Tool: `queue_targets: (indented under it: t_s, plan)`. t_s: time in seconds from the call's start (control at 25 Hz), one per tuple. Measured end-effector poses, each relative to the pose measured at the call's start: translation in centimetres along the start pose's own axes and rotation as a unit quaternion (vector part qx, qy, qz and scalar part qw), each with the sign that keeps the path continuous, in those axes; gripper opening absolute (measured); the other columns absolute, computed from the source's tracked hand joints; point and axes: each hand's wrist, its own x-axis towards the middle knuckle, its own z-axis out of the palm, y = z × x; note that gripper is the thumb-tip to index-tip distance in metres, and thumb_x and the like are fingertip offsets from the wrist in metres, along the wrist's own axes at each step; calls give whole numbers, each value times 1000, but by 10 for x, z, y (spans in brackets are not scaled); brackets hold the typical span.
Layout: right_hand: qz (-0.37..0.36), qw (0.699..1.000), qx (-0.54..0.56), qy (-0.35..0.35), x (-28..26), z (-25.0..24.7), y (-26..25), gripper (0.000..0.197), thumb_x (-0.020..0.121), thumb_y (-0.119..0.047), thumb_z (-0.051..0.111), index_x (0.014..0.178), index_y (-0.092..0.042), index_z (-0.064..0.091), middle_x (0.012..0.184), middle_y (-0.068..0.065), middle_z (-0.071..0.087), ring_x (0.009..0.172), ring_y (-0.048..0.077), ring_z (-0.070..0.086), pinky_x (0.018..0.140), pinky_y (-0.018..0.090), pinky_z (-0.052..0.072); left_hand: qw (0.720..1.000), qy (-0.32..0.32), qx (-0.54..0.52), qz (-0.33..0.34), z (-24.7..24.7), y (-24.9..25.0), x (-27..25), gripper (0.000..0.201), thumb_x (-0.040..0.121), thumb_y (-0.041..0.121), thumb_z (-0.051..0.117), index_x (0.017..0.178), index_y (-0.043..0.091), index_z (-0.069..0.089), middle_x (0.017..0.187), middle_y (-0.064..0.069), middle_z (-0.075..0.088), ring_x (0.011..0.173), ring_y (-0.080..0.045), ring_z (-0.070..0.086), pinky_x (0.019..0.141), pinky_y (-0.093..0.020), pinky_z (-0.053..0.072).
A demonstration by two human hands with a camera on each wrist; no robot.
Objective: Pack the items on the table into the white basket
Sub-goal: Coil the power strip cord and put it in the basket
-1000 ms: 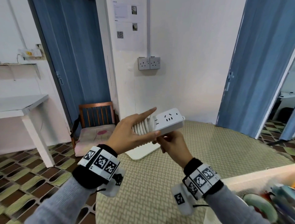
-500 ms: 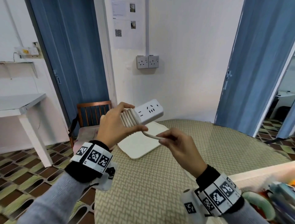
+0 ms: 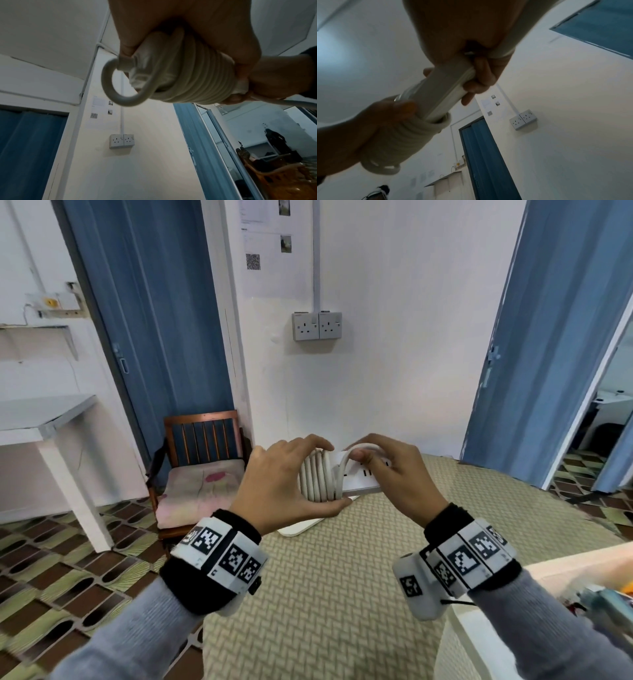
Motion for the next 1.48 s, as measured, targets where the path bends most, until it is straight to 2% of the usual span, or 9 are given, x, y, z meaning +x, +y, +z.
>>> queue_targets:
  t_s: [0.16,0.32,0.4,0.52,0.64,0.84,1.08,1.24,1.48]
  plan:
    - [-13,998,33,57,-9,9,6,43,84,-51,54,84,-11,70,74,2,68,68,18,61,59,35,47,999,-17,37,9,4,2,-1,87,62,89,40,128,35,53,98,14,65,88,-7,59,79,-34,41]
    - [18,999,39,12,-13,-3,5,42,81,-50,67,107,-18,61,76,-3,62,53,10,56,48,20,41,999,3,28,20,6,-9,-6,68,73,79,44,117,30,61,88,13,65,79,-8,57,72,-31,35]
    - [72,991,113,-7,-15,-23,12,38,79,-29,73,112,-18,58,80,3,60,56,21,54,52,27,42,999,0,42,4,6,-17,-8,67,73,79,42,116,31,62,85,14,64,77,-9,56,71,-31,35]
    - [81,976,175,-100,-21,-46,16,23,82,14,61,96,-3,65,83,1,69,77,15,64,69,25,52,999,-15,27,-27,1,-29,-8,69,74,80,38,118,33,61,82,14,63,75,-7,56,73,-37,45]
    - [82,984,155,-17,-23,-47,12,16,79,6,68,94,-2,71,85,7,74,78,18,67,72,25,57,999,-23,-25,-40,-5,-29,-9,69,74,80,39,127,40,54,85,15,64,76,-2,56,75,-36,49]
    - [97,986,126,48,-21,-13,16,28,80,13,64,83,-14,70,71,10,70,54,16,64,43,28,51,985,-42,-160,-46,-13,6,-1,63,75,75,45,135,63,28,98,15,64,83,-1,57,76,-26,52]
    - [127,980,152,28,-44,17,12,15,81,-10,73,96,-9,75,69,-1,69,62,6,60,55,22,48,984,55,-144,-94,-21,9,11,56,71,76,49,116,44,58,97,15,63,82,4,56,78,-34,53]
    - [41,992,118,15,-59,2,4,19,80,-11,72,98,-11,75,70,-7,64,69,0,56,66,12,41,974,106,-122,-158,-17,-11,12,69,62,85,48,115,42,58,93,18,62,84,4,56,89,-40,49]
    - [-166,978,-104,72,-29,3,-23,18,89,-12,57,91,-7,74,80,-1,50,78,7,50,72,10,38,995,11,-27,-92,4,1,-1,100,46,94,44,131,41,46,103,13,62,95,-8,54,87,-33,34]
